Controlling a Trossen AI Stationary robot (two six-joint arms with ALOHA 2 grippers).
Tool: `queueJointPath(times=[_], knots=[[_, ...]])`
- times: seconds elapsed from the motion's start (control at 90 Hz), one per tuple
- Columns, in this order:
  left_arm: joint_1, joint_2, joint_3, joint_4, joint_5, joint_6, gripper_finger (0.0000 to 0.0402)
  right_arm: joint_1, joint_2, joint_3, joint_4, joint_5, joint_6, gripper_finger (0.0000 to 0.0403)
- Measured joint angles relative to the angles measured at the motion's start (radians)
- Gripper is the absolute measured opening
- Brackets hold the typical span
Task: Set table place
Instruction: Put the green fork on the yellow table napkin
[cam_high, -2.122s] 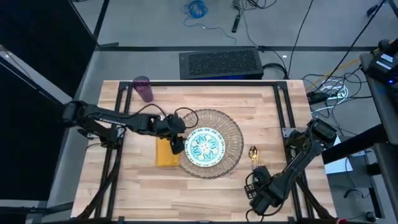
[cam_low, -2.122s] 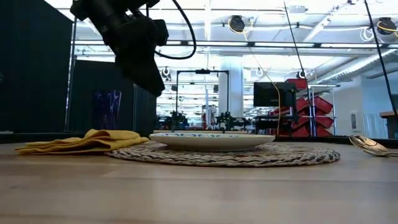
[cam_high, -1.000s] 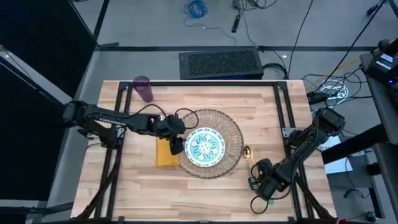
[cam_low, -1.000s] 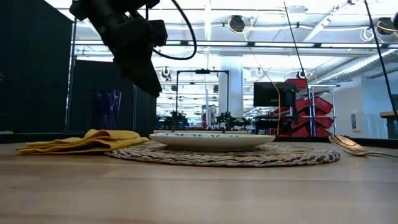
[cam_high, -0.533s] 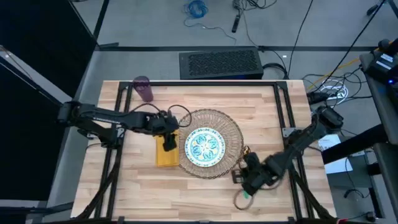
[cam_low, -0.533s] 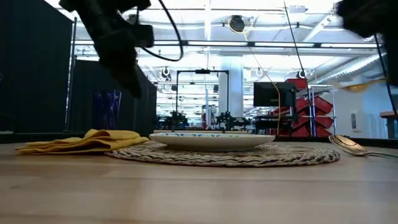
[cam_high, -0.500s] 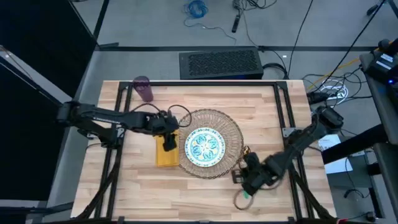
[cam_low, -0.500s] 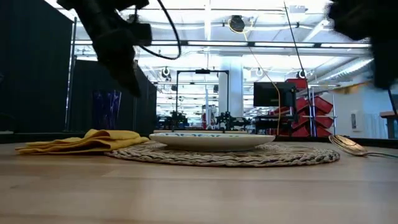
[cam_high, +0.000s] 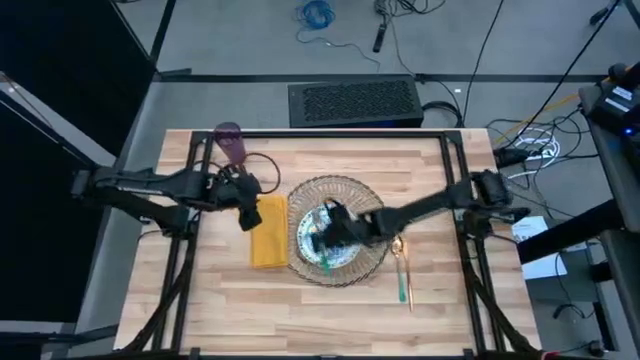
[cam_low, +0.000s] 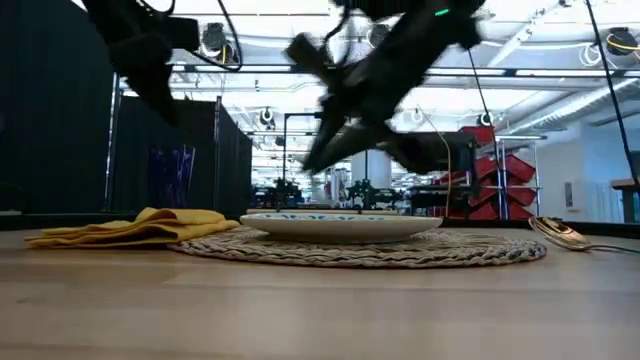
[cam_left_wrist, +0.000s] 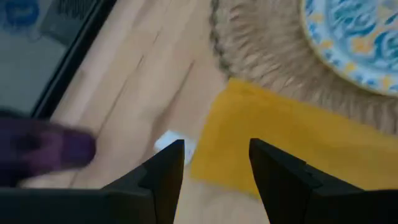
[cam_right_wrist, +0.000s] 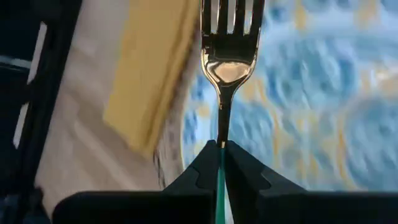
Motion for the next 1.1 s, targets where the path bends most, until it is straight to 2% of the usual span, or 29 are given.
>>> queueJointPath(times=[0.256,0.578,0.678,0.911,1.1], knots=[[-0.004,0.001,-0.027,-0.069,0.009,-0.061,0.0166,-0.063,0.227,0.32,-0.001,-0.077,-0.177,0.0],[-0.021,0.0,-0.03,-0.088,0.012,-0.078,0.0166,-0.075,0.412,0.574,0.045,-0.07,-0.101,0.0],[-0.021,0.0,-0.03,-0.091,0.007,-0.076,0.0166,-0.074,0.449,0.614,0.037,-0.073,-0.067,0.0],[-0.02,0.001,-0.03,-0.121,-0.04,-0.066,0.0166,-0.075,0.46,0.615,-0.013,-0.061,-0.008,0.0],[-0.02,0.001,-0.03,-0.121,-0.056,-0.049,0.0166,-0.074,0.461,0.615,-0.049,-0.061,-0.025,0.0]])
